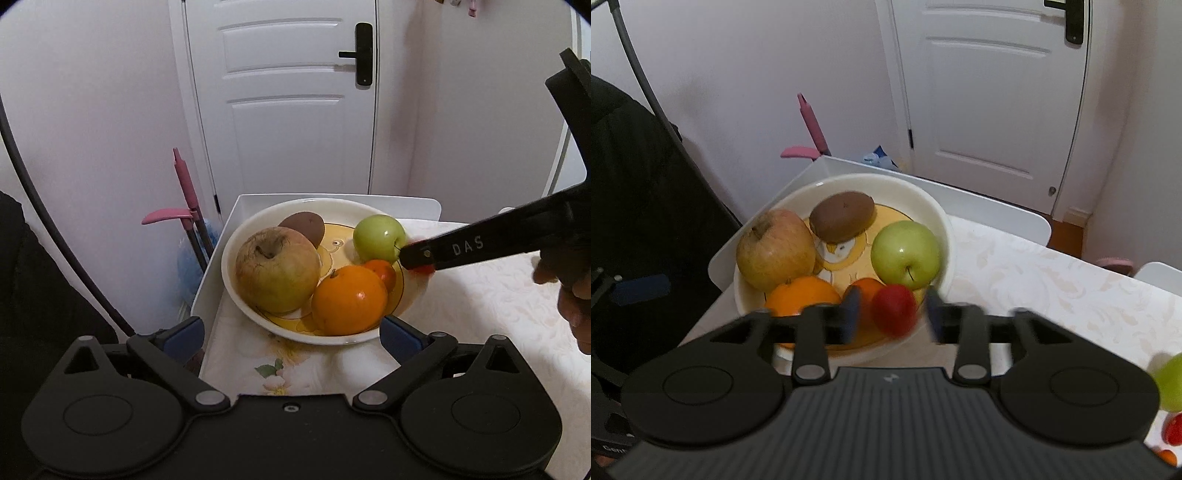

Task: Organize fruits
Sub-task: 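Release the orange into the bowl with the left tool while the right tool releases the tomato, then move both tools back over the remaining fruit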

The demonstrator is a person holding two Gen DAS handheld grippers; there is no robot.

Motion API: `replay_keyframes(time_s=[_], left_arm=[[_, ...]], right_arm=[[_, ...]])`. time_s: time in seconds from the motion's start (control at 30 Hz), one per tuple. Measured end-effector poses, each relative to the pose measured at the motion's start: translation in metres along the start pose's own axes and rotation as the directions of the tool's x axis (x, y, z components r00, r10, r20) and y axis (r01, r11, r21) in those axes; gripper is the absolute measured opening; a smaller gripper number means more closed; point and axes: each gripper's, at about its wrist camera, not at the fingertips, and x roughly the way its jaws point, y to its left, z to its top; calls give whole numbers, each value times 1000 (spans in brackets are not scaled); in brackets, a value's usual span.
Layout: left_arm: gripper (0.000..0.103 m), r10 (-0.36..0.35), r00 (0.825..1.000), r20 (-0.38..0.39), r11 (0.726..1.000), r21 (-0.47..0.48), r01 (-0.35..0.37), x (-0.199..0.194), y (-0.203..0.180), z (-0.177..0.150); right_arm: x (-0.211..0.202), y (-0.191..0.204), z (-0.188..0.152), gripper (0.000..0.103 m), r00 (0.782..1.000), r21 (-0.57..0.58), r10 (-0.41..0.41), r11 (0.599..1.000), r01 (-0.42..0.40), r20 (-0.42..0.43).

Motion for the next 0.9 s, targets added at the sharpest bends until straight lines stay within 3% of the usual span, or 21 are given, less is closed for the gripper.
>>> replay_keyframes(time_s=[0.07,0.1,0.47,0.9], left_arm=[[103,-1,1000,-3,1000,-3,1,1,1,-2],[103,-2,1000,-4,1000,-5,2,1,1,-2],[103,-12,1000,-4,1000,9,12,-2,1,2],[103,-35,999,22,998,48,34,-31,1,15]], right_arm=[[-3,-1,-1,100,1000,18,-10,1000,10,25],[-4,-2,-1,103,999,28,-12,1000,11,34],[-17,2,-2,103,999,27,-38,999,38,30],[-78,6,-8,103,991,84,-111,991,105,76]])
